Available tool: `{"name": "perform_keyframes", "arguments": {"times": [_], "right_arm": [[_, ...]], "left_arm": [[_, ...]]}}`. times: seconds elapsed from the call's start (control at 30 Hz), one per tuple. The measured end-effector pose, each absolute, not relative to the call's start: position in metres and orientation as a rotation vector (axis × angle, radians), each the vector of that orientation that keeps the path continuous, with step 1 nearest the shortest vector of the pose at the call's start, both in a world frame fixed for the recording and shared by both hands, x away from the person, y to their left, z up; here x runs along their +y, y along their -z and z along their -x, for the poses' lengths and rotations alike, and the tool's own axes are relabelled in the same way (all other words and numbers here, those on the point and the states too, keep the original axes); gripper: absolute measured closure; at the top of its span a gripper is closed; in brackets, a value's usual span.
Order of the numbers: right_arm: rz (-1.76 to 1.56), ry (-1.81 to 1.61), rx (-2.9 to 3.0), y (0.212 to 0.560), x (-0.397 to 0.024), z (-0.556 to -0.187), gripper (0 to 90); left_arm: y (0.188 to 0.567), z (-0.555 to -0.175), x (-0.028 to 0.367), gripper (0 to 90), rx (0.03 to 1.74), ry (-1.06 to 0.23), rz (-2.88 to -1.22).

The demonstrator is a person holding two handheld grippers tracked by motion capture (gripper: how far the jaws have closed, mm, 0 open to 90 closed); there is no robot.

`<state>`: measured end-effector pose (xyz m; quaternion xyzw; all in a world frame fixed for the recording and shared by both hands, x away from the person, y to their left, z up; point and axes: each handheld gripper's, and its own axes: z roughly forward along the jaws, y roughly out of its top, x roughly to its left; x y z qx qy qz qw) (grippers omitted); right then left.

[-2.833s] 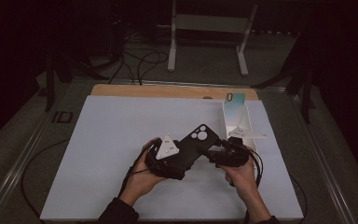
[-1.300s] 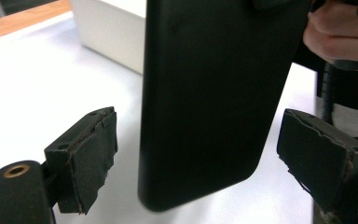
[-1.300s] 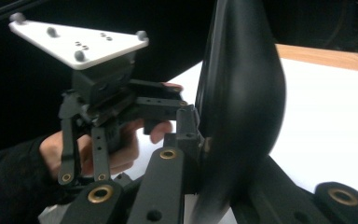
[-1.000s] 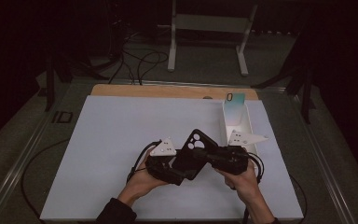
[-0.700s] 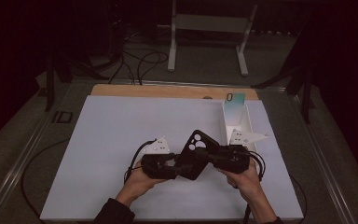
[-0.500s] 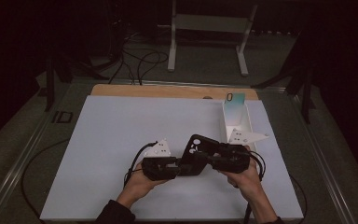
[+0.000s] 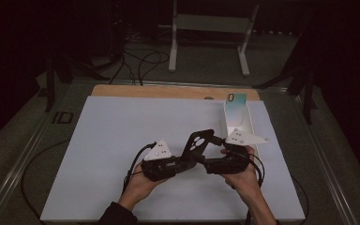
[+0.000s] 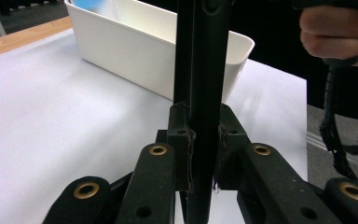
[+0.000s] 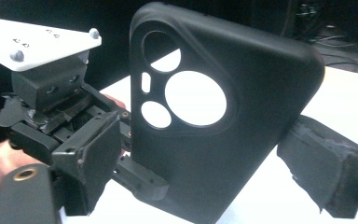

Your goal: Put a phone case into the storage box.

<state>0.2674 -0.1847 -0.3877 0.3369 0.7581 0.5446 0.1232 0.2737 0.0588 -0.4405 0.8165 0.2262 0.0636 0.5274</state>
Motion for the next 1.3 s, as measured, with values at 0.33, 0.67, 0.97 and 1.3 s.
{"name": "perform_keyframes", "arguments": {"times": [0.33,0.67,0.97,1.3], "right_arm": [[-1.120,-1.611,2.096,0.379,-0.172,-0.269,13.4],[-1.150,-1.631,2.018,0.377,-0.155,-0.271,10.3],[-1.128,-1.587,2.020,0.375,-0.152,-0.269,13.3],[-1.117,-1.569,2.000,0.373,-0.155,-0.270,13.6]], "left_arm": [[0.442,-0.272,0.053,80.1,0.553,-0.190,-1.979],[0.441,-0.268,0.048,80.4,0.556,-0.207,-1.987],[0.442,-0.270,0.052,71.9,0.560,-0.189,-1.965],[0.436,-0.268,0.068,29.7,0.649,-0.295,-1.902]]}}
